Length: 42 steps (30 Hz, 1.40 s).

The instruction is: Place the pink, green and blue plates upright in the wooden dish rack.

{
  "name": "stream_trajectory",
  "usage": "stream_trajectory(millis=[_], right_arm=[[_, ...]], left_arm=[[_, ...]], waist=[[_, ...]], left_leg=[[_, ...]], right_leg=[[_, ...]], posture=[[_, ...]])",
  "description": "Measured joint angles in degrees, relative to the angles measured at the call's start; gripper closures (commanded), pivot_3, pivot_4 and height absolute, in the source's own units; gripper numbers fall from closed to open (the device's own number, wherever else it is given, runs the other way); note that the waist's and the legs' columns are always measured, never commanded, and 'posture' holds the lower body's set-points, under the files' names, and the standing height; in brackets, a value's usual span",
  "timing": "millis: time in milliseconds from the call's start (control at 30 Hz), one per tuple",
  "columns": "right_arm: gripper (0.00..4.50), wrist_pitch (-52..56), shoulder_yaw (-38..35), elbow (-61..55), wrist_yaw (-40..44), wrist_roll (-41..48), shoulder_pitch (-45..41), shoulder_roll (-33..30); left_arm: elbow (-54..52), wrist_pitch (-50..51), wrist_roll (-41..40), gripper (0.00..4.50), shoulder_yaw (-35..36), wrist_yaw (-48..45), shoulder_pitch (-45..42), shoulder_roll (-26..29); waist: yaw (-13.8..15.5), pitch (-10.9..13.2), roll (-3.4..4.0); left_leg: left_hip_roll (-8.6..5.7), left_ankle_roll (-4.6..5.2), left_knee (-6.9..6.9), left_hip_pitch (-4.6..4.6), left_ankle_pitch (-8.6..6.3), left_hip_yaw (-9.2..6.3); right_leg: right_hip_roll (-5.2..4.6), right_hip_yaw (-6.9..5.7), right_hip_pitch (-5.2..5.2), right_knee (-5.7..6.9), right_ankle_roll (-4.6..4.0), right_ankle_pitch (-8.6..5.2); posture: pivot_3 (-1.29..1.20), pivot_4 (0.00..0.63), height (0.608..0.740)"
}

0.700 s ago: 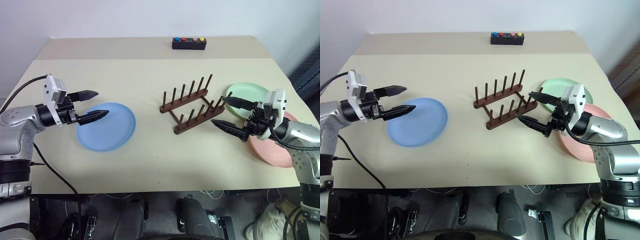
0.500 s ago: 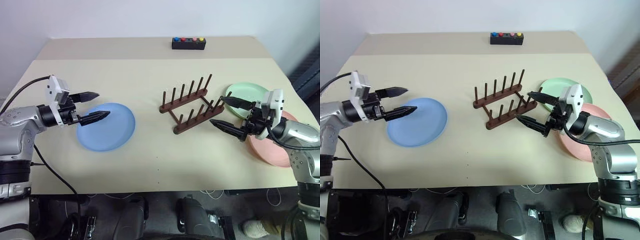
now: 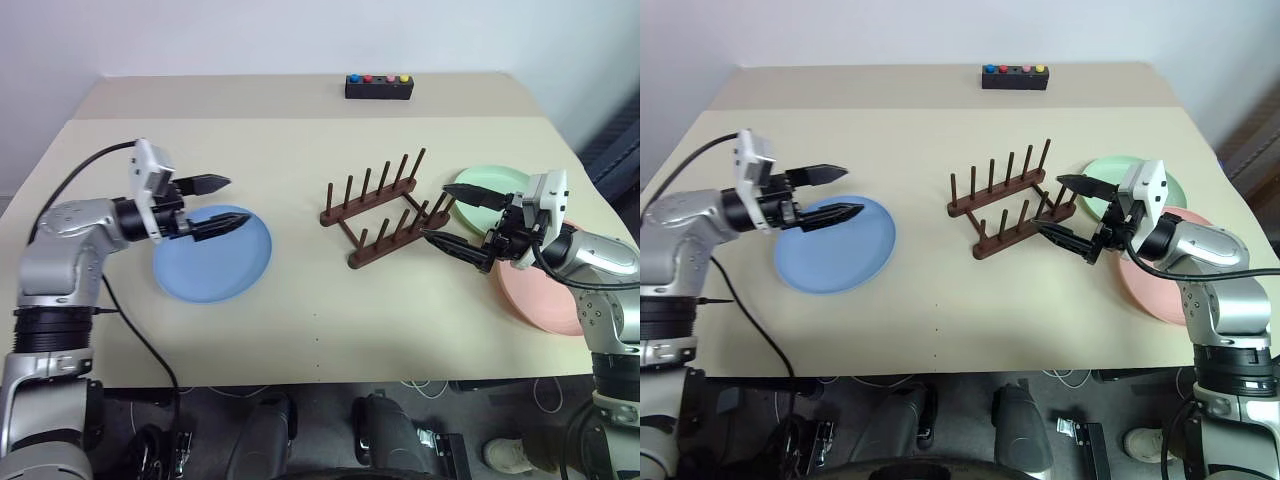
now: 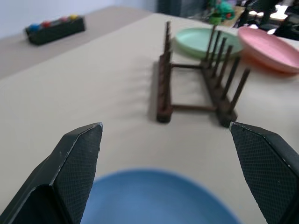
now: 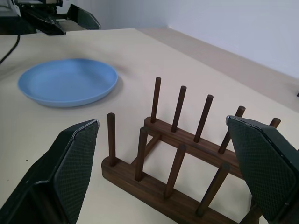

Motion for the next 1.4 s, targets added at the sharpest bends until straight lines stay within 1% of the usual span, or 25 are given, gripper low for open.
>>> stream_trajectory(millis=[67,167,333,467,600,667,800,900,967,1133,1400], right_arm=[[0.03,-0.16,-0.88,-0.29,-0.88,-0.14,1.14,0.00],[0.03,0.40,-1.22,-1.09,-2.12,0.15,1.52,0.06],[0.03,-2.31,-0.76,0.85,-2.11,-1.66,1.23,0.52],[0.03,-2.67,-0.64,0.96,-3.14,-1.76,0.21,2.59],[0.03,-4.29,-0.69,0.96,-3.20,-2.38,0.34,2.58],[0.03,-4.43,-0.73,0.93,-3.43,-2.38,0.44,2.58],[0.03,-4.69,-1.52,0.52,-4.28,-2.38,2.66,2.53],[0.03,-4.77,-1.95,-0.11,-5.02,-2.39,4.29,2.50],[0.03,-4.77,-2.15,-0.94,-5.60,-2.38,4.60,2.50],[0.03,-4.76,-3.62,-3.36,-6.74,-2.29,6.21,2.43],[0.03,-4.63,-3.99,-3.90,-7.25,-2.26,7.24,2.38]], left_arm=[[-2.29,2.05,0.10,0.00,-2.24,1.23,-0.02,-1.51],[-6.42,8.10,-0.57,0.00,-6.25,0.75,0.00,-1.29],[-13.66,16.58,-2.65,0.00,-9.05,3.78,0.14,-2.38],[-15.21,17.32,2.53,0.00,-15.06,6.88,0.09,-1.94],[-13.64,12.86,10.09,0.00,-23.61,9.55,-0.87,-5.64],[-12.50,9.94,14.07,0.00,-26.21,12.03,-0.94,-7.52],[-9.46,7.00,18.21,0.00,-27.37,17.05,-1.12,-12.40],[-5.80,7.29,19.66,0.00,-27.58,20.39,-1.81,-17.27],[-4.30,7.74,20.27,0.00,-28.00,21.34,-2.33,-19.21],[-1.95,7.79,21.09,0.00,-28.04,23.01,-2.95,-23.27],[-2.15,10.05,22.24,0.00,-28.89,23.94,-2.26,-25.38]], waist=[[0.05,0.00,-0.01],[-0.20,0.00,0.00],[-0.18,0.00,0.00],[-0.05,-0.01,0.00],[0.40,-0.01,0.00],[0.38,-0.01,0.00],[0.36,-0.01,0.00],[0.35,-0.01,0.00],[0.11,-0.01,0.00],[0.15,-0.02,0.02],[0.11,-0.02,0.03]], left_leg=[[0.00,0.00,0.01,-0.01,0.00,0.00],[0.00,0.00,0.03,-0.01,0.00,0.01],[0.02,0.00,0.05,0.01,0.00,0.01],[0.01,0.00,0.05,0.01,0.00,0.01],[-0.03,0.01,0.11,-0.02,0.00,0.01],[-0.02,0.00,0.12,-0.02,0.00,0.01],[-0.02,0.01,0.14,-0.02,0.00,0.01],[-0.03,0.02,0.19,-0.03,0.00,0.01],[-0.02,0.01,0.18,-0.03,0.00,0.01],[-0.02,0.01,0.20,-0.02,0.00,0.00],[-0.02,0.01,0.21,-0.01,0.00,0.00]], right_leg=[[0.00,0.00,0.01,0.00,0.00,0.00],[0.01,0.03,0.00,0.02,0.01,0.00],[0.03,0.04,0.00,0.04,0.01,0.00],[0.04,0.05,0.00,0.05,0.01,0.00],[0.02,0.05,0.05,-0.04,0.02,0.01],[0.02,0.05,0.05,-0.04,0.02,0.01],[0.02,0.05,0.05,-0.02,0.02,0.01],[0.02,0.05,0.06,0.00,0.04,0.02],[0.03,0.05,0.05,0.02,0.05,0.02],[0.03,0.05,0.07,0.02,0.05,0.02],[0.03,0.05,0.07,0.03,0.05,0.02]], posture=[[0.00,0.150,0.740],[0.00,0.150,0.740],[0.00,0.150,0.740],[0.00,0.150,0.740],[0.00,0.150,0.740],[0.00,0.150,0.740],[0.00,0.150,0.740],[0.00,0.150,0.740],[0.00,0.150,0.740],[0.00,0.150,0.740],[0.00,0.150,0.740]])
